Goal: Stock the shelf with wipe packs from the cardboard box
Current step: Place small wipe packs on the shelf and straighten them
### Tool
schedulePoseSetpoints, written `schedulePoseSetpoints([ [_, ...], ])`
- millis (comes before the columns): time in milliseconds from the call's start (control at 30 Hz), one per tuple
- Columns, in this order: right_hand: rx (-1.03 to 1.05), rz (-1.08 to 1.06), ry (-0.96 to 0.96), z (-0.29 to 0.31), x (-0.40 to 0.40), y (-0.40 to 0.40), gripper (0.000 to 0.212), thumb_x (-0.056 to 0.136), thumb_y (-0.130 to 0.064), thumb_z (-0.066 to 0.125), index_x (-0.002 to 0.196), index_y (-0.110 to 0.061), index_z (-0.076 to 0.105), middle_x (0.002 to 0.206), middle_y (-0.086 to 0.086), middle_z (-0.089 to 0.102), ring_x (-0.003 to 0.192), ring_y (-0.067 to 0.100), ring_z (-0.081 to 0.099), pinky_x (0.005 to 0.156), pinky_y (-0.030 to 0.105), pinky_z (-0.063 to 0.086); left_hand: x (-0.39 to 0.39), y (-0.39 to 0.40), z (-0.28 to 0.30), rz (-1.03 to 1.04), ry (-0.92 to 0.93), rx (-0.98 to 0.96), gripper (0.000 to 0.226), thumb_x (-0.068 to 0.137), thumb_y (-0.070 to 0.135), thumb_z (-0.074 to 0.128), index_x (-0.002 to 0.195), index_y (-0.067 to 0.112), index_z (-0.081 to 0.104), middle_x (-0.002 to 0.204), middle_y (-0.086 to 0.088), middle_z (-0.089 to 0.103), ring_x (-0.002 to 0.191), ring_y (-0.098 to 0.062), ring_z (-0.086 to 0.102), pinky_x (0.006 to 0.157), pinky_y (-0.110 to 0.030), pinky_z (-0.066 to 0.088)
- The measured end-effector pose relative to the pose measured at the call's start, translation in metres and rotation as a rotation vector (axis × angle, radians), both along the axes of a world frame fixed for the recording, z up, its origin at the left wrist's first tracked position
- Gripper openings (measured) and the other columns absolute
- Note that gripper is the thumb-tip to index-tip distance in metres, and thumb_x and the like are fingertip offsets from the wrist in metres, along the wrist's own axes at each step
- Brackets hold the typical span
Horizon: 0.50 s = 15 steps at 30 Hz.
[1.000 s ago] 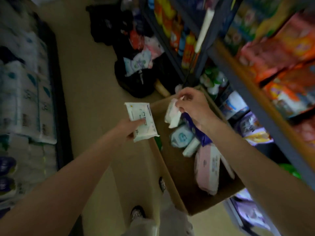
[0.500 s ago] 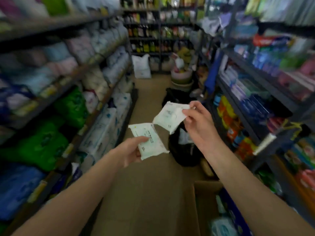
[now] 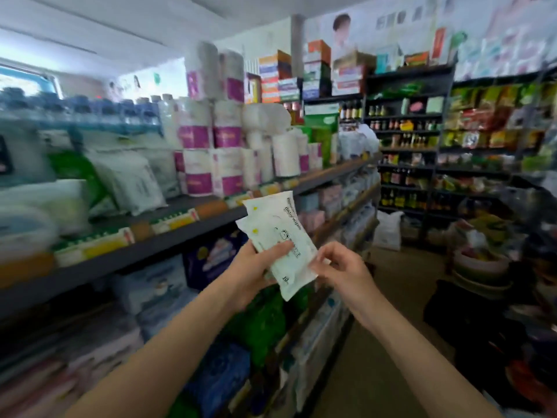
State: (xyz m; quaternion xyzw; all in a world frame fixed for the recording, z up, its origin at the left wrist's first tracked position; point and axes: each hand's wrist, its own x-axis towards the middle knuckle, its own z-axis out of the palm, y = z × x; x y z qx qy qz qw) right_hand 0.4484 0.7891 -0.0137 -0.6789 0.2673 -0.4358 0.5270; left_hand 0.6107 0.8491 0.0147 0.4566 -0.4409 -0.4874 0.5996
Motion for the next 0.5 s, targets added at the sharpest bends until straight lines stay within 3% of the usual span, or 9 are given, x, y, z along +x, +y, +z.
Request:
schedulePoseSetpoints([
  [67, -0.127, -0.044, 0.112, 0.021, 0.027, -0.003, 0.012, 0.083, -0.021, 0.067, 0.087, -0.023, 0.056, 0.104, 0.001, 0.056, 0.097, 0.015, 0.055, 0.08, 0.025, 0.048, 0.032, 0.013, 0.015, 0.099, -0.105, -0.081, 0.031, 0.085, 0.009, 0.061, 0.116, 0.01, 0.059, 0.112, -0.008, 0.069, 0.091, -0.02, 0.069, 0.077, -0.034, 0.059],
  [133, -0.166, 0.008, 0.104, 0.046, 0.055, -0.002, 0.043, 0.079, -0.027, 0.07, 0.115, -0.029, 0.047, 0.121, -0.011, 0.047, 0.11, 0.008, 0.049, 0.085, 0.02, 0.045, 0.06, 0.026, 0.029, 0.176, -0.267, -0.156, 0.036, 0.082, 0.008, 0.065, 0.117, 0.01, 0.058, 0.11, -0.005, 0.07, 0.091, -0.017, 0.07, 0.073, -0.029, 0.059],
  [200, -0.188, 0.151, 0.042, 0.069, 0.085, 0.004, 0.069, 0.074, -0.029, 0.071, 0.131, -0.032, 0.033, 0.125, -0.02, 0.043, 0.115, 0.003, 0.047, 0.09, 0.023, 0.045, 0.082, 0.034, 0.04, 0.22, -0.449, -0.221, 0.04, 0.08, 0.01, 0.069, 0.118, 0.012, 0.057, 0.108, 0.0, 0.07, 0.092, -0.012, 0.07, 0.074, -0.025, 0.058],
  [300, -0.216, 0.33, -0.041, 0.087, 0.13, 0.009, 0.072, 0.074, -0.018, 0.073, 0.133, -0.031, 0.034, 0.127, -0.011, 0.053, 0.115, 0.005, 0.054, 0.094, 0.03, 0.049, 0.105, 0.037, 0.055, 0.3, -0.702, -0.274, 0.05, 0.075, 0.018, 0.074, 0.121, 0.012, 0.056, 0.109, 0.003, 0.068, 0.096, -0.012, 0.067, 0.079, -0.025, 0.056],
  [400, -0.266, 0.362, -0.101, 0.101, 0.162, 0.006, 0.064, 0.076, -0.005, 0.071, 0.126, -0.028, 0.039, 0.121, -0.007, 0.058, 0.106, 0.0, 0.058, 0.086, 0.022, 0.053, 0.125, 0.04, 0.073, 0.391, -0.868, -0.279, 0.039, 0.077, 0.019, 0.073, 0.113, 0.014, 0.06, 0.105, 0.007, 0.068, 0.097, -0.009, 0.065, 0.081, -0.021, 0.054],
  [500, -0.289, 0.367, -0.134, 0.117, 0.192, -0.006, 0.071, 0.076, -0.004, 0.072, 0.134, -0.021, 0.035, 0.122, -0.003, 0.058, 0.103, -0.002, 0.058, 0.082, 0.016, 0.054, 0.141, 0.045, 0.098, 0.539, -1.067, -0.192, 0.032, 0.078, 0.026, 0.072, 0.104, 0.019, 0.054, 0.09, 0.017, 0.062, 0.084, 0.001, 0.061, 0.067, -0.009, 0.048],
])
